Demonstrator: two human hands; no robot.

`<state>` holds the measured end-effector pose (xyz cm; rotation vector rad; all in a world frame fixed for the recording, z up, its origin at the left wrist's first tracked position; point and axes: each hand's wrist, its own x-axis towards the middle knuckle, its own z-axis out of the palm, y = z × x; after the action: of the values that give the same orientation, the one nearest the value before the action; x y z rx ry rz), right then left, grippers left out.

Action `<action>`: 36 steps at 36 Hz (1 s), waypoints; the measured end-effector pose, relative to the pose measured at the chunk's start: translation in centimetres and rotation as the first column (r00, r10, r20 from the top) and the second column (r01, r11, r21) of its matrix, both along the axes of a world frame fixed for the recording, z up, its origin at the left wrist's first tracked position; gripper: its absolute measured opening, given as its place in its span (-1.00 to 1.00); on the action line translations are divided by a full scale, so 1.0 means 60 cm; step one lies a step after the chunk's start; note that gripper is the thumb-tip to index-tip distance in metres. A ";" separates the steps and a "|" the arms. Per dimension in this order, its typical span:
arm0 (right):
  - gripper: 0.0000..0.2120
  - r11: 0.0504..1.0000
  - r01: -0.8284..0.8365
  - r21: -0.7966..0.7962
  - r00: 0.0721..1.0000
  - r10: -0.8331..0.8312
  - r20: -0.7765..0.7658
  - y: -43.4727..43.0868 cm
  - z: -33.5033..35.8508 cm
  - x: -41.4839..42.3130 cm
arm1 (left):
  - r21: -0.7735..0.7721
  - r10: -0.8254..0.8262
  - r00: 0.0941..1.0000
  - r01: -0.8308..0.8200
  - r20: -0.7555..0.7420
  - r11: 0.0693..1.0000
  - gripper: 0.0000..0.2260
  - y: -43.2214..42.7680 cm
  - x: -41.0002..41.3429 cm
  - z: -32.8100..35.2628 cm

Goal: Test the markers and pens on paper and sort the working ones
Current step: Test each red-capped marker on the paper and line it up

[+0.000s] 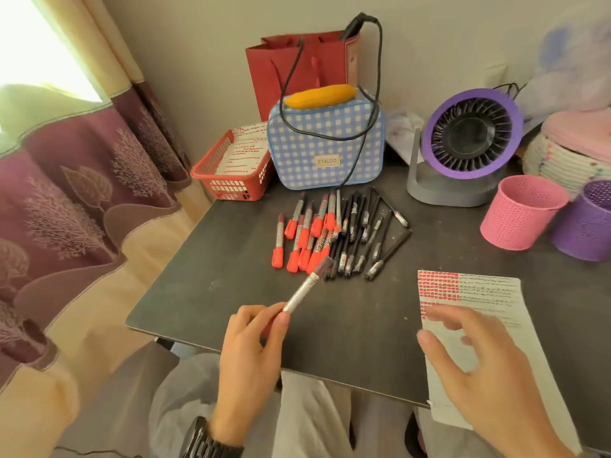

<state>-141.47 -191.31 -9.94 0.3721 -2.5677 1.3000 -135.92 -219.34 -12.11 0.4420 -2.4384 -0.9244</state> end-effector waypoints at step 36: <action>-0.41 0.838 0.219 0.499 0.976 -0.185 -0.117 0.040 -0.040 0.006 | -0.324 0.280 0.949 -0.222 0.142 0.919 -0.63 -0.050 0.008 -0.004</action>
<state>-141.13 -188.92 -12.35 0.2148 -2.7734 0.5087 -135.46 -222.37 -12.33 0.7361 -2.5537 -0.4025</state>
